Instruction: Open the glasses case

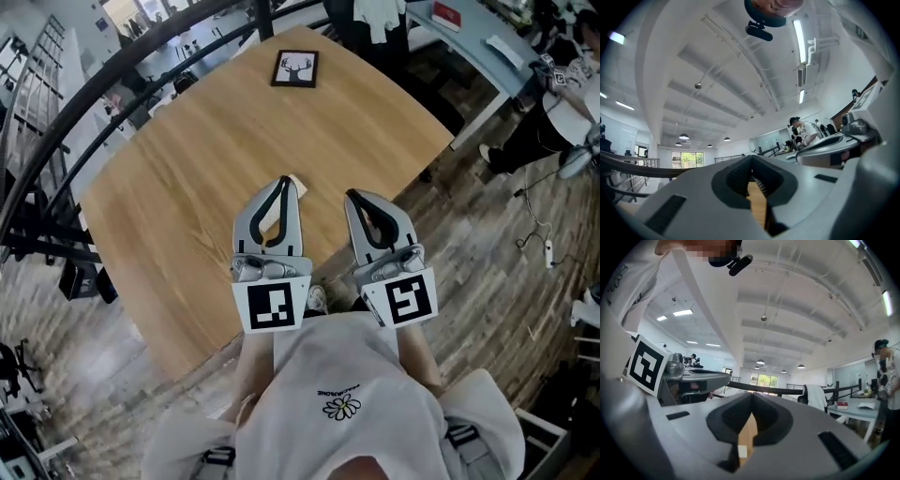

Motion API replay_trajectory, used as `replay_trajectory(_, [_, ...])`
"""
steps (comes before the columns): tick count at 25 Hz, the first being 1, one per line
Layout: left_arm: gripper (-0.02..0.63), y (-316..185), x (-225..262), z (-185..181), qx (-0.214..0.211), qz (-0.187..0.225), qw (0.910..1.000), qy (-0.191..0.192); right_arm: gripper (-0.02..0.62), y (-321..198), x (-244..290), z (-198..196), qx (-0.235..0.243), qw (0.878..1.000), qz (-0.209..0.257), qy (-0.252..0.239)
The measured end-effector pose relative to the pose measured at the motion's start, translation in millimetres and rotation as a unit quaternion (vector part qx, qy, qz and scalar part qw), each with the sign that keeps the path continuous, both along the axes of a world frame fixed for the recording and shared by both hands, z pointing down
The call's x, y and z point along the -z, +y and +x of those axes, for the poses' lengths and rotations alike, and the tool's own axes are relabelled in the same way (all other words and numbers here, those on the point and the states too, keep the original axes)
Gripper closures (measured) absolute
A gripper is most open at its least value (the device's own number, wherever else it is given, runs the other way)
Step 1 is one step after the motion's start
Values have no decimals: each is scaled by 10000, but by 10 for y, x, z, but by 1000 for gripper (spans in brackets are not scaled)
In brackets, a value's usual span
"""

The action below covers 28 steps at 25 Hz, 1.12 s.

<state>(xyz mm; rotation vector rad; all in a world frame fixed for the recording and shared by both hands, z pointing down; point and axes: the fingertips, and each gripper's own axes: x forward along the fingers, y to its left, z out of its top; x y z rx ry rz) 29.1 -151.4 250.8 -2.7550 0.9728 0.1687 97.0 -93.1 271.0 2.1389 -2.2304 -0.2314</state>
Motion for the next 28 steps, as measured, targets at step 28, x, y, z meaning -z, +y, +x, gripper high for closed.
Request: replay_trajectory(28, [589,-839,-118,-410,2672,-266,9633,-51,589,-1303,-129,-26,2808,9595,-221,-36])
